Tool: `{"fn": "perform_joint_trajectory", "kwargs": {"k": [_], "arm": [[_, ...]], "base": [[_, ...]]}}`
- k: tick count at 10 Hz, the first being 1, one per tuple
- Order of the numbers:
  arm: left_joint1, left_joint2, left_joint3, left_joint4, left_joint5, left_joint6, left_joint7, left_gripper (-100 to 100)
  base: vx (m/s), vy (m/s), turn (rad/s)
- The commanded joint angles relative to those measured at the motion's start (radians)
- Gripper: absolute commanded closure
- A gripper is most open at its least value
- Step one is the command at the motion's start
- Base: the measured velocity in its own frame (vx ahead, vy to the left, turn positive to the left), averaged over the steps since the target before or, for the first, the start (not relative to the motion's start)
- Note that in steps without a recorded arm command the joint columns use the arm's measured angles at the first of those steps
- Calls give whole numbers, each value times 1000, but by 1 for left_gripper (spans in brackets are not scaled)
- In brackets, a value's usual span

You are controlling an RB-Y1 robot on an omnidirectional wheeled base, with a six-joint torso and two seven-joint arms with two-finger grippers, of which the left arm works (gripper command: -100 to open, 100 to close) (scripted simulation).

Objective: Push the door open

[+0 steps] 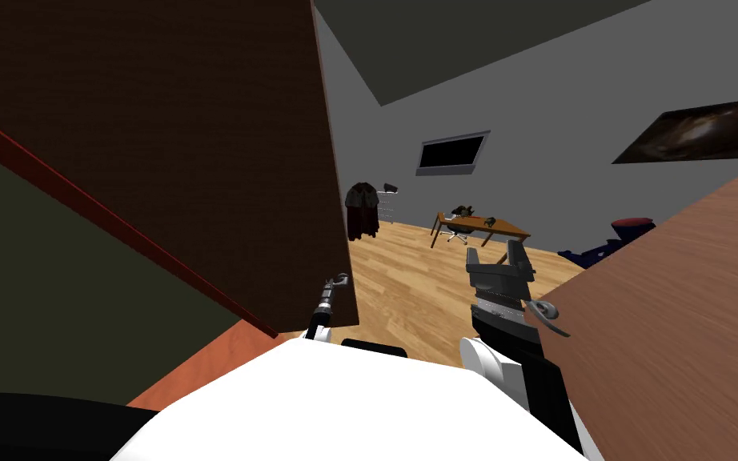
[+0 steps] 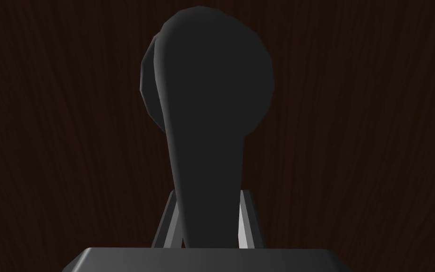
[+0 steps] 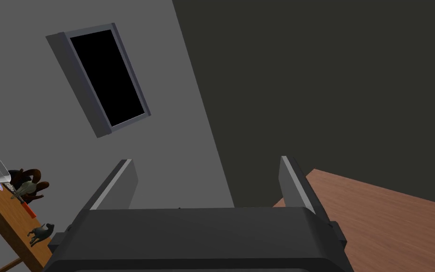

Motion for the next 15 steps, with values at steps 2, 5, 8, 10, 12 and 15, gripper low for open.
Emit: {"fn": "perform_joint_trajectory", "kwargs": {"k": [2, 5, 8, 10, 12, 15], "arm": [[-17, 19, 34, 10, 16, -12, -12, 100], [-18, 30, 67, 12, 33, -13, -22, 100], [-19, 35, 103, 13, 52, -14, -33, 100], [-19, 34, 127, 14, 64, -14, -40, 100], [-20, 30, 151, 15, 77, -15, -47, 100], [-21, 20, 184, 16, 94, -16, -56, 100]], "base": [[188, -47, 52], [199, -47, 53], [196, -59, 62], [191, -52, 73], [214, -57, 67], [206, -41, 69]]}}
